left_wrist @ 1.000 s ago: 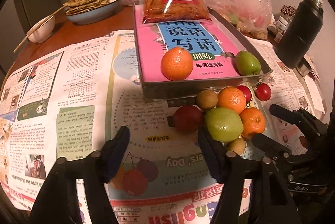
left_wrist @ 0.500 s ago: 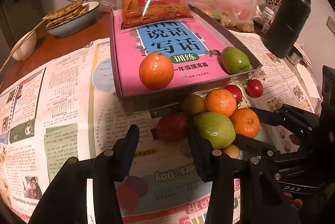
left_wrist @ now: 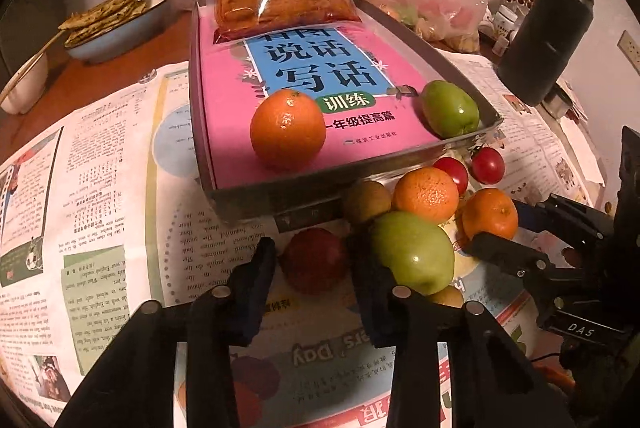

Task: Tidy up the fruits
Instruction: 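Grasp the dark red plum with the left tool while the right tool grasps a mandarin, then carry the red plum with the left tool while the right tool carries the mandarin onto the book, then release the mandarin onto the book with the right tool while the left tool holds the plum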

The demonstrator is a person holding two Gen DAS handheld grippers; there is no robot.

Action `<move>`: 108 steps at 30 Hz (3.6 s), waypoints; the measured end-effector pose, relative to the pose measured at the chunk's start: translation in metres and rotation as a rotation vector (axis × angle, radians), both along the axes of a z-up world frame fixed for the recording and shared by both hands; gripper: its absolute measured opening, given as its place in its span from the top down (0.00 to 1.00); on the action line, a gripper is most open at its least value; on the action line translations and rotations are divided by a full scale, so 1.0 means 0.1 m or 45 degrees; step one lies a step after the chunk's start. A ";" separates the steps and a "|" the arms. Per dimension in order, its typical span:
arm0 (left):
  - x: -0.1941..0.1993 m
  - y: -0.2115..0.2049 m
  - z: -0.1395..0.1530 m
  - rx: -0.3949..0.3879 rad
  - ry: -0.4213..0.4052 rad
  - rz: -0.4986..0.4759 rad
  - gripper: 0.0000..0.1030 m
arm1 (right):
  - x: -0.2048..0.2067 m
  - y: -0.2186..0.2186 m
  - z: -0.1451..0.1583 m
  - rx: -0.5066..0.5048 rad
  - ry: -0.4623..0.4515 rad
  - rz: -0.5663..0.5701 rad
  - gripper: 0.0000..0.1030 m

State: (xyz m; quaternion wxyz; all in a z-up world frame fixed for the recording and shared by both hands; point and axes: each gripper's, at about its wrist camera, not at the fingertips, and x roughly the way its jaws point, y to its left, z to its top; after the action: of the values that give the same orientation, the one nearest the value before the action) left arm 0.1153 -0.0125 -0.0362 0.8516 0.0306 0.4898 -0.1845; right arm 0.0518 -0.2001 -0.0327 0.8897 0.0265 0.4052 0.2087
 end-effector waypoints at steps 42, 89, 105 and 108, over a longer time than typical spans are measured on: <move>-0.14 -0.08 0.46 -0.029 -0.111 0.028 0.68 | 0.00 -0.02 0.35 0.053 -0.132 -0.035 0.59; 0.67 -0.79 0.22 0.006 -0.034 -0.055 0.68 | 1.23 -0.32 0.39 0.027 -0.091 -0.120 0.59; 0.71 -0.80 0.12 0.002 -0.002 -0.059 0.68 | 1.46 -0.21 0.23 0.007 -0.007 -0.119 0.59; 0.72 -0.79 0.12 -0.001 0.000 -0.056 0.68 | 1.46 -0.16 0.22 -0.037 -0.005 -0.114 0.59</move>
State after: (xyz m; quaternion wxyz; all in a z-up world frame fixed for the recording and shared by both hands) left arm 0.1869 -0.0917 -0.0244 0.8474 0.0411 0.4888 -0.2032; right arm 0.1977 -0.2157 -0.0111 0.8993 0.0311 0.4049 0.1626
